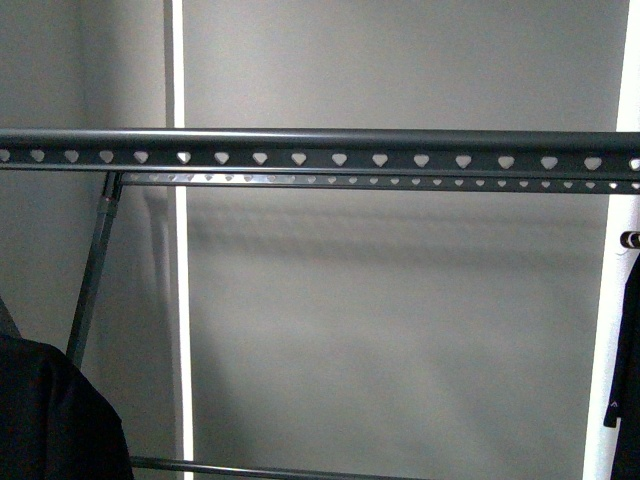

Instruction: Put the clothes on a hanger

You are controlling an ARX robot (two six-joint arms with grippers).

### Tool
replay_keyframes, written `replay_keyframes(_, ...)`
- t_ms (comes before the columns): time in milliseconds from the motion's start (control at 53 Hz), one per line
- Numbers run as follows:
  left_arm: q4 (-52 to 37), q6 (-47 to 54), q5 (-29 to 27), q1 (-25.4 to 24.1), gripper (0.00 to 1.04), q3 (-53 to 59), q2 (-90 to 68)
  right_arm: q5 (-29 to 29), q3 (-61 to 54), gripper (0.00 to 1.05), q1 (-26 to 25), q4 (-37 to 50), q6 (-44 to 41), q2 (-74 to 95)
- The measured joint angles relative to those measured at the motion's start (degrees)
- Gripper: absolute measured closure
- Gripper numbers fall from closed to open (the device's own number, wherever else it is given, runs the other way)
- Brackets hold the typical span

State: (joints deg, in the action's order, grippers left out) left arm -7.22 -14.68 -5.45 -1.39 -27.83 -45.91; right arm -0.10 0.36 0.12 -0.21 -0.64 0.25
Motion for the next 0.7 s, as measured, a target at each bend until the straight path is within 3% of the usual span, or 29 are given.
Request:
replay_keyframes(94,-1.16,-6.95,-2.93,1.03,0.07,-7.08,-9.03,0.0,0.0,0.07,0.0,0.0,0.0,0.0)
replay_keyframes(377,7.72,-26.27,-12.33,3.91,0.07,-28.13,-32.61,0.0,0.0,0.07,0.0,0.0,0.0,0.0)
replay_keyframes(698,12.59,-28.61,-21.53,4.11,0.07,-42.95,-47.41,0.0,0.0,0.07,0.0,0.0,0.0,0.0)
